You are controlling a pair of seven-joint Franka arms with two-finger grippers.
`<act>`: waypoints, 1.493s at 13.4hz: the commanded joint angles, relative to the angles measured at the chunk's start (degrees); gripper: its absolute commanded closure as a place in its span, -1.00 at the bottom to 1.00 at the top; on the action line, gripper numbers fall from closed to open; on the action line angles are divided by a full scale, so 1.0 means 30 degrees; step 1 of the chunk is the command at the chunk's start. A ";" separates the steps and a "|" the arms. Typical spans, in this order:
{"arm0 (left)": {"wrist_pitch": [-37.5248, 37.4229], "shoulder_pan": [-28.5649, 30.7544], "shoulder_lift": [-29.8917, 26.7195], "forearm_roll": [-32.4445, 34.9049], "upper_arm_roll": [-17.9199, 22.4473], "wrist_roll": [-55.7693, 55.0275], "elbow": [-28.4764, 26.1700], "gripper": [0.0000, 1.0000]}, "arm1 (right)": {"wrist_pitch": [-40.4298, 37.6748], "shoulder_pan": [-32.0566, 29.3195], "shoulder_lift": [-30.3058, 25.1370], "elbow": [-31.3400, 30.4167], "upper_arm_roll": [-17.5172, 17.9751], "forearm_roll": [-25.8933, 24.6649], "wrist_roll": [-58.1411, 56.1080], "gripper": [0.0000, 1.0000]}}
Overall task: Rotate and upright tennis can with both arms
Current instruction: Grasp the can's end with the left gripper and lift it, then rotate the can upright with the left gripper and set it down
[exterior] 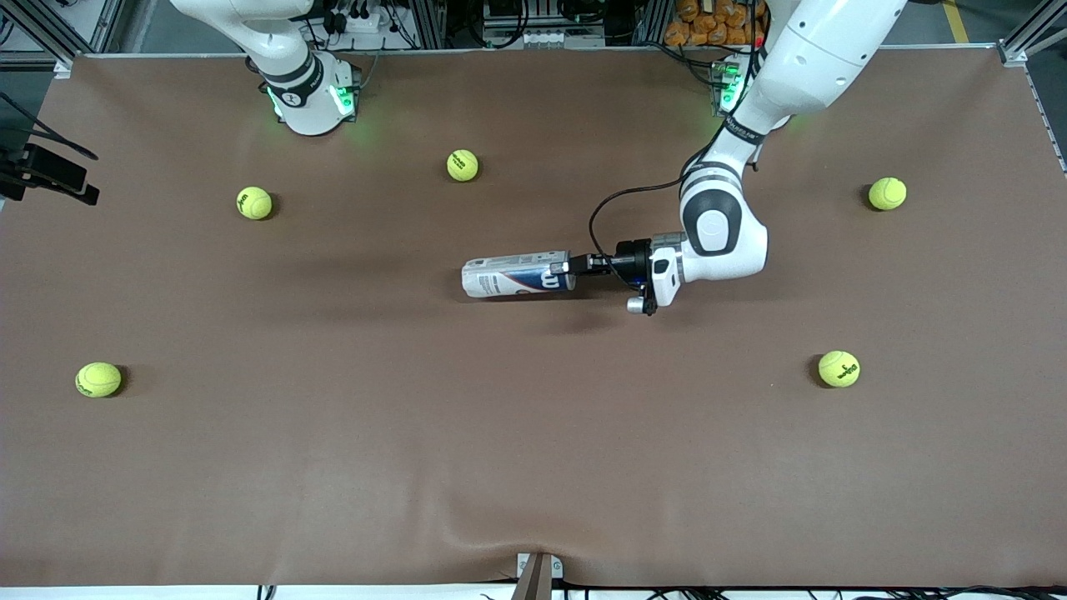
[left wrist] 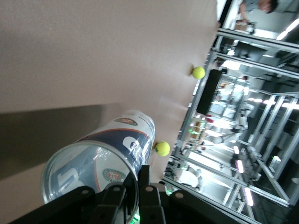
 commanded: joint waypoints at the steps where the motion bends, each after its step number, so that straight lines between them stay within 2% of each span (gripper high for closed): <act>1: 0.0734 -0.0407 -0.0709 0.1819 0.0034 -0.2770 0.0632 1.00 | -0.0040 -0.0841 -0.0094 -0.0109 0.0980 -0.0147 0.0096 -1.00; 6: 0.1027 -0.0583 -0.1238 0.8989 0.0005 -0.9473 0.2359 1.00 | -0.0069 -0.0934 -0.0094 -0.0109 0.1189 -0.0147 0.0096 -1.00; 10: 0.1027 -0.1169 -0.1823 1.3737 -0.0024 -1.4920 0.3531 1.00 | -0.0069 -0.0816 -0.0123 -0.0109 0.1131 -0.0177 0.0096 -1.00; 14: 0.0677 -0.2426 -0.2381 2.0766 -0.0141 -2.2420 0.5229 1.00 | -0.0127 -0.0787 -0.0152 -0.0109 0.1101 -0.0177 0.0096 -1.00; 17: -0.0782 -0.3334 -0.2381 2.4839 -0.0200 -2.6262 0.6576 1.00 | -0.0186 -0.0787 -0.0153 -0.0109 0.1101 -0.0177 0.0096 -1.00; 20: -0.3562 -0.4854 -0.2293 2.8822 -0.0200 -3.0160 0.8479 1.00 | -0.0099 -0.0904 -0.0182 -0.0226 0.1159 -0.0147 0.0125 -1.00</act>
